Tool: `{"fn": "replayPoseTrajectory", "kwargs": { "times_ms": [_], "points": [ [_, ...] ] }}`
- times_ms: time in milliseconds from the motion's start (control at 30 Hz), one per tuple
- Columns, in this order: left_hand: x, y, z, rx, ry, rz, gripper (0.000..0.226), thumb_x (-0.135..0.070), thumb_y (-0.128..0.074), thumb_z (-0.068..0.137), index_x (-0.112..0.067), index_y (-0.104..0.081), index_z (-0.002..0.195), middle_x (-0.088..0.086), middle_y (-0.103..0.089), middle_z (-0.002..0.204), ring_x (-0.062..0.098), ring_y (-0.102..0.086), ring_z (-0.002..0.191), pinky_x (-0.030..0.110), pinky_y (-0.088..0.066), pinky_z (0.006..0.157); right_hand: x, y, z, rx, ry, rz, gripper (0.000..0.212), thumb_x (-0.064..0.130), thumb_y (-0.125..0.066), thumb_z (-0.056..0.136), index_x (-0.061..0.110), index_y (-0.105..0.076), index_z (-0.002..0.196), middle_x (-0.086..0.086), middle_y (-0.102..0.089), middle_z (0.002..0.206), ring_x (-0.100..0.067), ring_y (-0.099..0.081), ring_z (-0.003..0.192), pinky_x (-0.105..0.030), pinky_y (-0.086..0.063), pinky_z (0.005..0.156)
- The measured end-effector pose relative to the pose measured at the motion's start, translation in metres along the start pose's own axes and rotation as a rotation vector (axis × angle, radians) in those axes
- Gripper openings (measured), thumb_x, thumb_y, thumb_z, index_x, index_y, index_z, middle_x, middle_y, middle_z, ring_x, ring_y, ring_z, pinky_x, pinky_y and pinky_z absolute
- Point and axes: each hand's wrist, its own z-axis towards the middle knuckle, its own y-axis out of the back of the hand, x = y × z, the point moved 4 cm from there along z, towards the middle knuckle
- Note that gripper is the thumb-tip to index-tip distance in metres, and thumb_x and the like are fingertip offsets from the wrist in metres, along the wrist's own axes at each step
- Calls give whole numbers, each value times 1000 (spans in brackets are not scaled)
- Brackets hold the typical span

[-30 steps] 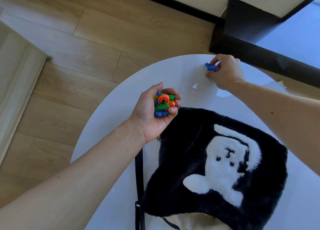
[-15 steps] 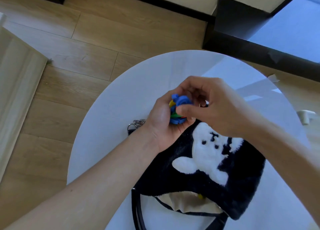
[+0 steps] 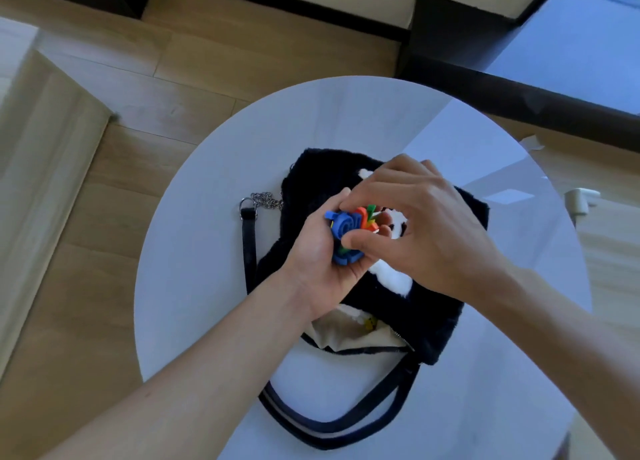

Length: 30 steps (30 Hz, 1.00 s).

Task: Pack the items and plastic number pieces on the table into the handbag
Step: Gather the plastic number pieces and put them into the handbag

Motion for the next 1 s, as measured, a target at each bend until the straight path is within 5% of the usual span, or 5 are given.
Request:
{"fn": "replayPoseTrajectory", "kwargs": {
  "times_ms": [267,433,500,667,1000],
  "points": [
    [34,36,-39,-88,-123,-3,34,-35,-47,98,-7,-64,91,10,-65,80,17,-60,67,18,-45,44,-23,-14,-63,-226,-309,202,25,28,-72,85,20,-62,108,7,-60,101,-8,-58,92,-16,-43,80],
    [63,75,-63,-234,-164,-28,34,-34,-47,99,-6,-63,90,11,-65,77,17,-59,66,18,-43,43,-37,-81,-107,115,-195,-384,73,54,-76,61,20,-51,121,-3,-45,119,-24,-45,105,-36,-40,90],
    [76,86,-66,-269,-155,-35,34,-34,-46,100,-5,-62,92,12,-64,77,18,-59,66,18,-43,42,-41,-100,-110,169,-127,-519,78,48,-80,58,17,-51,123,-7,-45,120,-28,-46,104,-38,-40,89],
    [102,99,-57,-349,-103,-31,34,-35,-47,100,-7,-62,88,9,-63,74,16,-59,64,17,-44,42,-43,-95,-89,41,-89,-552,52,12,-73,66,16,-52,113,-4,-53,103,-26,-53,91,-39,-41,81],
    [96,60,-10,-417,-170,-130,26,-25,-43,101,-5,-59,95,12,-61,90,20,-60,74,22,-54,47,-15,-23,-65,-39,-165,-145,27,14,-62,73,19,-56,99,10,-53,79,-20,-49,76,-34,-43,66]
  ]
}}
